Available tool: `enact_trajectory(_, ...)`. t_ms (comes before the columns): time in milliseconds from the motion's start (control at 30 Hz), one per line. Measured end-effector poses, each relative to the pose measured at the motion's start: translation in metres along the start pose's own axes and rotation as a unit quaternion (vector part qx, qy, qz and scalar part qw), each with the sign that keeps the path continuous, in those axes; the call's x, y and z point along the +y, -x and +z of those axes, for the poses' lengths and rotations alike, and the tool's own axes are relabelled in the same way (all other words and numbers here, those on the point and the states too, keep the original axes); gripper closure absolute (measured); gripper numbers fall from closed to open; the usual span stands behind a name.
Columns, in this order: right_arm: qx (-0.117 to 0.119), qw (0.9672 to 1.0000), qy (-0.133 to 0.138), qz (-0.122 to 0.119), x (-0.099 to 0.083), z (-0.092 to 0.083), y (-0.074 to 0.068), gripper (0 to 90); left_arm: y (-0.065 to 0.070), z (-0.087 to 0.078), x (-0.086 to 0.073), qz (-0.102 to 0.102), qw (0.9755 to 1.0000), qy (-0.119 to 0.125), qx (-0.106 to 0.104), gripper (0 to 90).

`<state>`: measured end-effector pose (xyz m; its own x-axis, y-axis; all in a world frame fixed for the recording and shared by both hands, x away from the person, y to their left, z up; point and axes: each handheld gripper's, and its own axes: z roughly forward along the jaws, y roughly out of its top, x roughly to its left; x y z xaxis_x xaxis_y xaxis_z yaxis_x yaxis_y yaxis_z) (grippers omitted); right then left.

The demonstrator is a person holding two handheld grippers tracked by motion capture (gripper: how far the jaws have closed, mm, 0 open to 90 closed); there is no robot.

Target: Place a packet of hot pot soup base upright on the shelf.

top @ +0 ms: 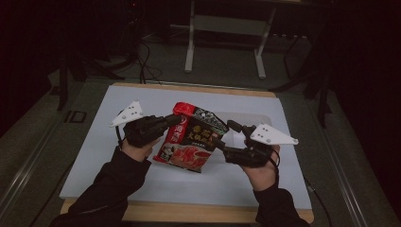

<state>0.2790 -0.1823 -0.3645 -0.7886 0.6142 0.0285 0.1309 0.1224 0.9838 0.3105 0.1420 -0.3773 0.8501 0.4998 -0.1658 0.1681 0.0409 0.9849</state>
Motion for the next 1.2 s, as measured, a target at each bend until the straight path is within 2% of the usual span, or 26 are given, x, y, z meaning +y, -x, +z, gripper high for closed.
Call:
enact_trajectory(33,0.004,0.9999,-0.002,0.01,-0.001,0.003,0.004,26.5,0.002,0.001,-0.001,-0.001,1.0,0.006,-0.002,88.6)
enact_trajectory(67,0.004,0.9999,0.0,0.014,-0.001,0.004,0.005,29.2,0.002,0.002,-0.002,-0.005,0.9999,0.007,-0.011,88.5)
enact_trajectory(100,0.004,0.9999,0.0,0.014,-0.001,0.004,0.005,29.2,0.002,0.002,-0.002,-0.005,0.9999,0.007,-0.011,88.5)
enact_trajectory(167,0.01,0.9999,-0.003,0.013,-0.001,0.006,0.006,38.9,0.004,0.006,-0.003,-0.014,0.9996,0.011,-0.02,88.5)
enact_trajectory(200,0.014,0.9998,-0.004,0.013,-0.001,0.007,0.006,44.0,0.004,0.007,-0.004,-0.013,0.9997,0.013,-0.018,88.5)
enact_trajectory(267,0.018,0.9998,-0.006,0.008,-0.001,0.008,0.005,46.0,0.005,0.008,-0.005,-0.017,0.9995,0.014,-0.023,88.5)
enact_trajectory(367,0.014,0.9999,-0.005,0.005,-0.001,0.007,0.004,57.1,0.006,0.011,-0.007,-0.017,0.9994,0.016,-0.027,88.5)
enact_trajectory(433,0.025,0.9996,-0.008,0.007,0.0,0.007,0.005,68.3,0.005,0.012,-0.008,-0.02,0.9993,0.017,-0.027,88.4)
enact_trajectory(500,0.022,0.9997,-0.014,0.001,0.001,0.007,0.004,71.6,0.003,0.013,-0.01,-0.025,0.9992,0.016,-0.028,88.4)
enact_trajectory(633,0.018,0.9994,-0.025,-0.012,0.006,0.007,-0.002,74.3,-0.002,0.012,-0.01,-0.036,0.9985,0.016,-0.037,88.2)
enact_trajectory(767,0.021,0.9994,-0.025,-0.007,0.01,0.006,-0.003,75.1,-0.001,0.012,-0.006,-0.026,0.9989,0.013,-0.037,88.0)
enact_trajectory(933,0.01,0.9996,-0.026,-0.004,0.017,0.004,-0.007,75.9,-0.002,0.011,-0.001,-0.017,0.9991,0.009,-0.038,86.4)
enact_trajectory(1067,0.0,0.9997,-0.021,-0.01,0.023,0.002,-0.01,76.2,-0.002,0.011,0.004,-0.002,0.9993,0.005,-0.037,78.5)
enact_trajectory(1167,-0.016,0.9996,-0.018,-0.014,0.028,0.0,-0.01,76.2,-0.003,0.006,0.008,0.005,0.9994,0.006,-0.033,63.5)
enact_trajectory(1200,-0.02,0.9996,-0.016,-0.013,0.03,-0.002,-0.009,76.2,-0.003,0.006,0.008,0.005,0.9994,0.006,-0.033,56.0)
